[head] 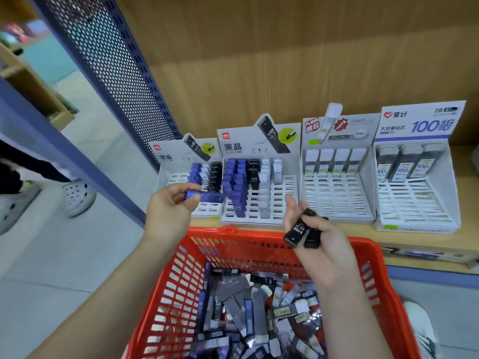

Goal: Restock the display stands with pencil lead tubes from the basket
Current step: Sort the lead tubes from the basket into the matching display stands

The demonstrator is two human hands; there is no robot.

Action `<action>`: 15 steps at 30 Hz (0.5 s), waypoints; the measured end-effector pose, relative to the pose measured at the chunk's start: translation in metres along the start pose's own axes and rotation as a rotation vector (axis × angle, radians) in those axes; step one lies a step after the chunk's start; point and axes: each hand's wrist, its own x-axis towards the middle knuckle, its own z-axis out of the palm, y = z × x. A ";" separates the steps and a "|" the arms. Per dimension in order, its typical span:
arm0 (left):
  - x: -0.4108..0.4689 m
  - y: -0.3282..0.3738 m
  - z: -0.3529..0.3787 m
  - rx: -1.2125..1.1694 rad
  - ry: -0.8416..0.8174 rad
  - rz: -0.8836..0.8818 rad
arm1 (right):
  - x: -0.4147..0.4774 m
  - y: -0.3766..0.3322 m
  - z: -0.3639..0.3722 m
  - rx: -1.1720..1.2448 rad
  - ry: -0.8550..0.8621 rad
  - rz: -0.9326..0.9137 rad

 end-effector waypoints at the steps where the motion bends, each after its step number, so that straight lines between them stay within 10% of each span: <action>1: 0.004 -0.007 -0.001 0.027 0.013 -0.007 | 0.001 0.003 0.000 0.002 0.003 0.003; 15: 0.049 -0.041 0.030 0.446 -0.150 0.255 | 0.016 0.037 -0.017 -0.146 0.011 0.150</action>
